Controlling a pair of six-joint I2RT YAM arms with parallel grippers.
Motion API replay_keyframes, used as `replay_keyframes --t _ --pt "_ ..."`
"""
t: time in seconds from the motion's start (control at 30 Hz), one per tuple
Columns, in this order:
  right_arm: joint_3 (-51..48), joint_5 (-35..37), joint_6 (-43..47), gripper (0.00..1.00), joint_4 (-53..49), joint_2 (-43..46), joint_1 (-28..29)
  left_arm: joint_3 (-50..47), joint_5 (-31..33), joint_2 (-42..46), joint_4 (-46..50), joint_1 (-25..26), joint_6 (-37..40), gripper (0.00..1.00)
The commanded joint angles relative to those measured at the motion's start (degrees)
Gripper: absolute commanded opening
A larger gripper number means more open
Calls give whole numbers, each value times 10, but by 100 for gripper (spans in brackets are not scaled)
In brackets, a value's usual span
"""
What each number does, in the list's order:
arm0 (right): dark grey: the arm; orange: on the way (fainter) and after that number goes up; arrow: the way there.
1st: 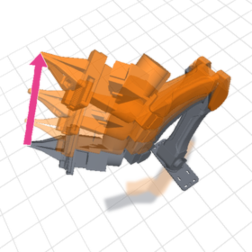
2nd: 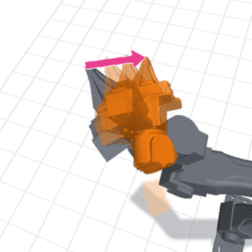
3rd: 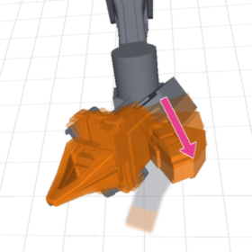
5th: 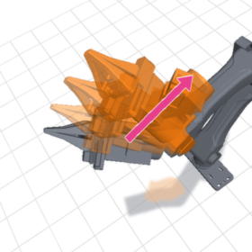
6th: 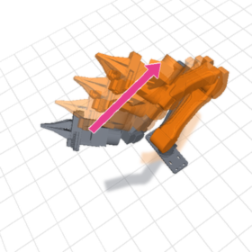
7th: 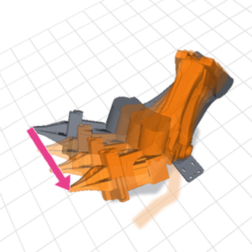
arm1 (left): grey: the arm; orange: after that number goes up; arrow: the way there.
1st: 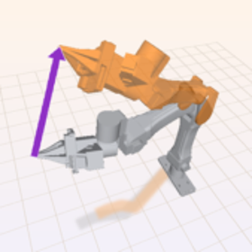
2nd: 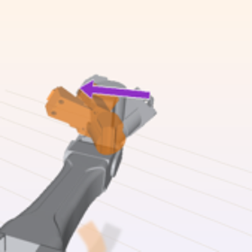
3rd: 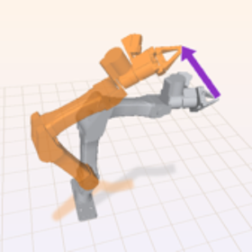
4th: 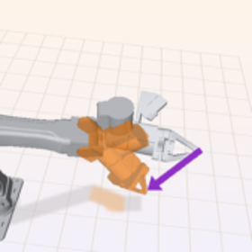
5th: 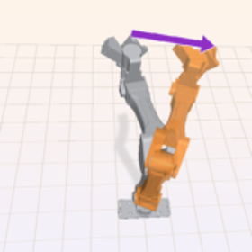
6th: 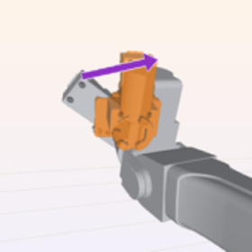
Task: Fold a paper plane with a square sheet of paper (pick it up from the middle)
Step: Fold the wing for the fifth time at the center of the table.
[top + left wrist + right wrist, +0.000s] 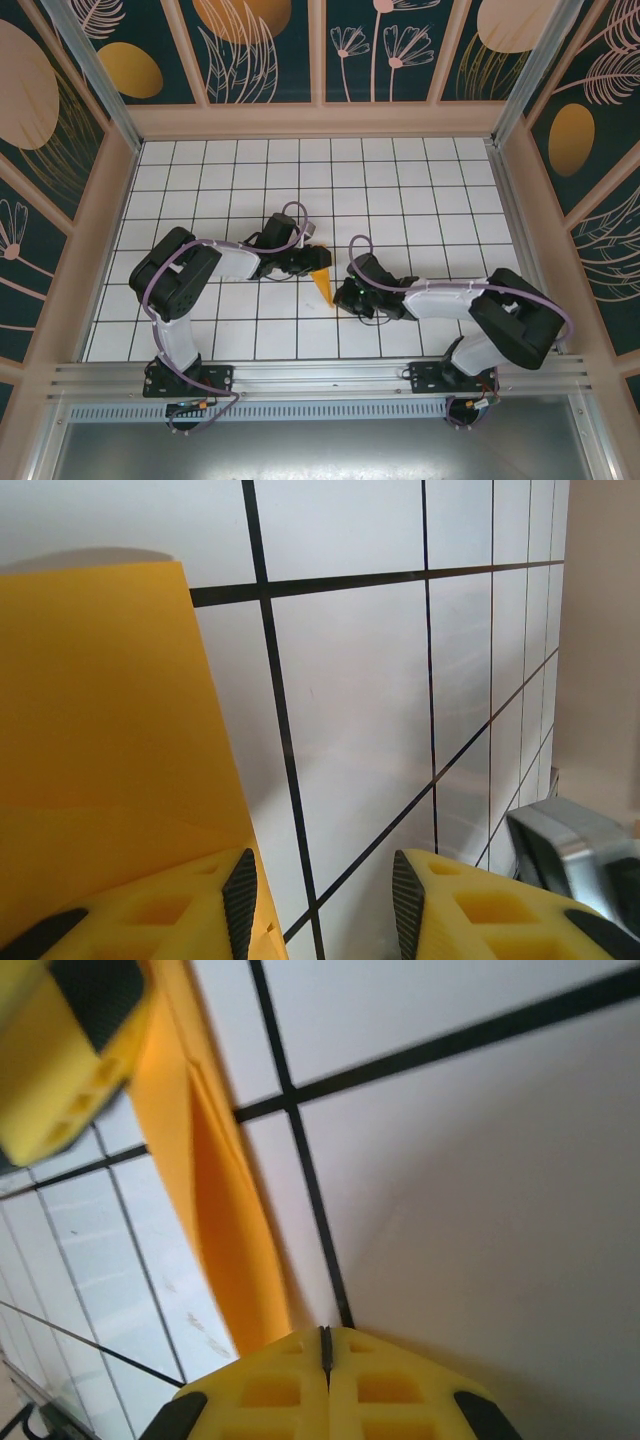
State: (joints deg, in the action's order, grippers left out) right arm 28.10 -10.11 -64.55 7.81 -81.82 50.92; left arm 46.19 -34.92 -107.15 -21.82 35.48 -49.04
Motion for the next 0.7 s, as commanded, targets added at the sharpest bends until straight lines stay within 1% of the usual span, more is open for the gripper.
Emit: replay_keyframes --t 0.0,0.1,0.3,0.43,0.67 --pt "-14 3 18 1 62 35 -7 -6 44 -38 47 -3 24 43" --pt "-11 -43 25 0 133 20 -7 -2 43 -42 52 -3 25 43" --pt "23 -78 38 0 158 -49 -1 -1 43 -43 55 -3 26 43" --pt "48 -57 47 0 113 -82 -2 -1 44 -42 58 -3 28 43" --pt "9 -56 30 0 119 -101 -9 0 44 -46 61 -3 30 42"
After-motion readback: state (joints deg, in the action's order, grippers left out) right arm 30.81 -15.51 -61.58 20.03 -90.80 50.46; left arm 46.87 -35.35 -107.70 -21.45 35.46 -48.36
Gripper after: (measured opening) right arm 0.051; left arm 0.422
